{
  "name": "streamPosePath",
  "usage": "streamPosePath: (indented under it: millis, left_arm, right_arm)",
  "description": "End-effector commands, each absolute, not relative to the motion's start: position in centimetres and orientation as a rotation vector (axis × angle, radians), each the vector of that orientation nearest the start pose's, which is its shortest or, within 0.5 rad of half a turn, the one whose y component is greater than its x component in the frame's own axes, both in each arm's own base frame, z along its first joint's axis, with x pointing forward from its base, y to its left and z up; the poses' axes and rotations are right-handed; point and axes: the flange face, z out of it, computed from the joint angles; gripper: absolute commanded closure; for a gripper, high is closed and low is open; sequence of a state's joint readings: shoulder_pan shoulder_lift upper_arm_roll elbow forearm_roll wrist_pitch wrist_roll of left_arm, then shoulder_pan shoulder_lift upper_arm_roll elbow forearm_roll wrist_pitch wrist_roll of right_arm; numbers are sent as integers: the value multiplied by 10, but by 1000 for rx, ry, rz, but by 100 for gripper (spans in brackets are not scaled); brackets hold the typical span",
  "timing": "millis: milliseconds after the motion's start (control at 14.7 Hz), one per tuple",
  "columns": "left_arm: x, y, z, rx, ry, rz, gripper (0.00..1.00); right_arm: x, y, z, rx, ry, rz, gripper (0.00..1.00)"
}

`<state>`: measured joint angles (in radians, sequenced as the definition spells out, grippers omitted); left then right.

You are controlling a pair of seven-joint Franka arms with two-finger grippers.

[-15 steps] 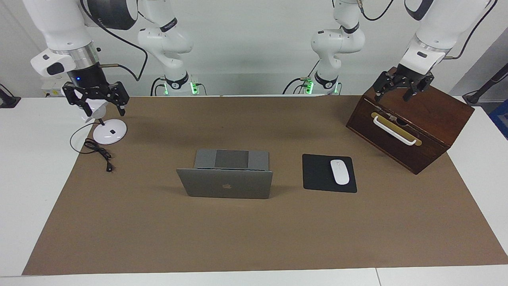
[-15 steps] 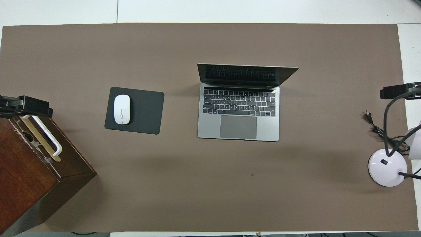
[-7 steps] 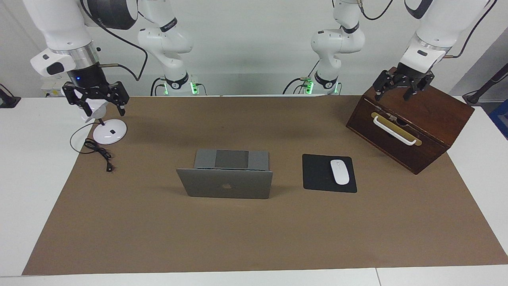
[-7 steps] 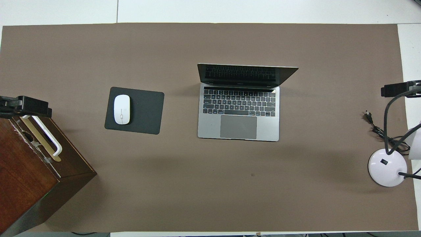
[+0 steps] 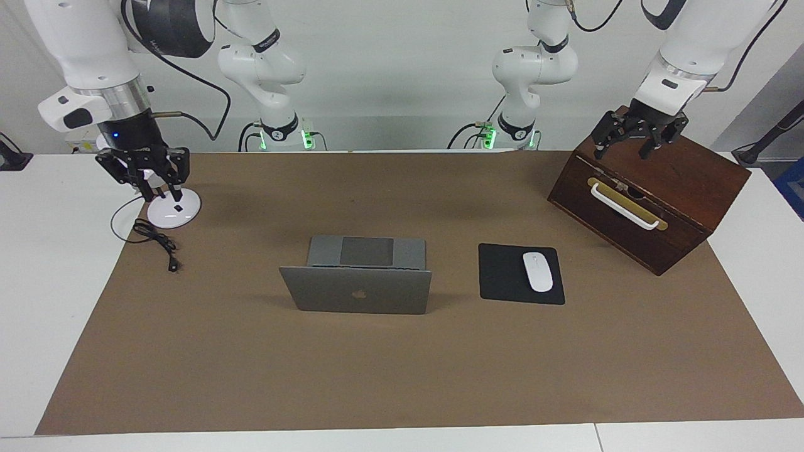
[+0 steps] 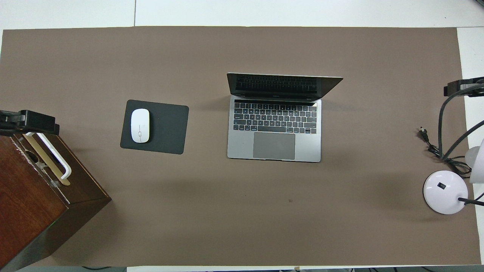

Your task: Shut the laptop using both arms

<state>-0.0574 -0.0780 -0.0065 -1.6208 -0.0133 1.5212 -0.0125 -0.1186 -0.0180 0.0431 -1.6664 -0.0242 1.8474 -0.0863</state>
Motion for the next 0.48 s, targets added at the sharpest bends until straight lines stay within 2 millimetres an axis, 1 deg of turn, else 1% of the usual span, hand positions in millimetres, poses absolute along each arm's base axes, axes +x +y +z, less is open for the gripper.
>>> streamPosePath:
  millis: [0, 68, 136, 205, 273, 341, 409]
  left_arm:
    - [517, -36, 641, -3155, 88, 25, 0]
    - [517, -36, 642, -3157, 88, 23, 10]
    - [517, -38, 642, -3156, 91, 23, 32]
    - [517, -38, 642, -3156, 93, 23, 69]
    - [517, -38, 642, -3156, 98, 20, 96]
    - [517, -38, 642, -3156, 95, 20, 100]
    - [517, -38, 643, -3156, 93, 18, 100]
  right_arm:
    - [581, -48, 622, -3170, -44, -344, 100]
    - [584, -47, 622, -3169, -47, -368, 100]
    - [588, -49, 619, -3168, -48, -380, 100]
    - [591, -50, 618, -3166, -46, -400, 100]
    - [594, -48, 616, -3166, -51, -410, 100]
    - [599, -48, 608, -3166, -52, -398, 100]
    - [604, -49, 602, -3165, -52, -390, 100]
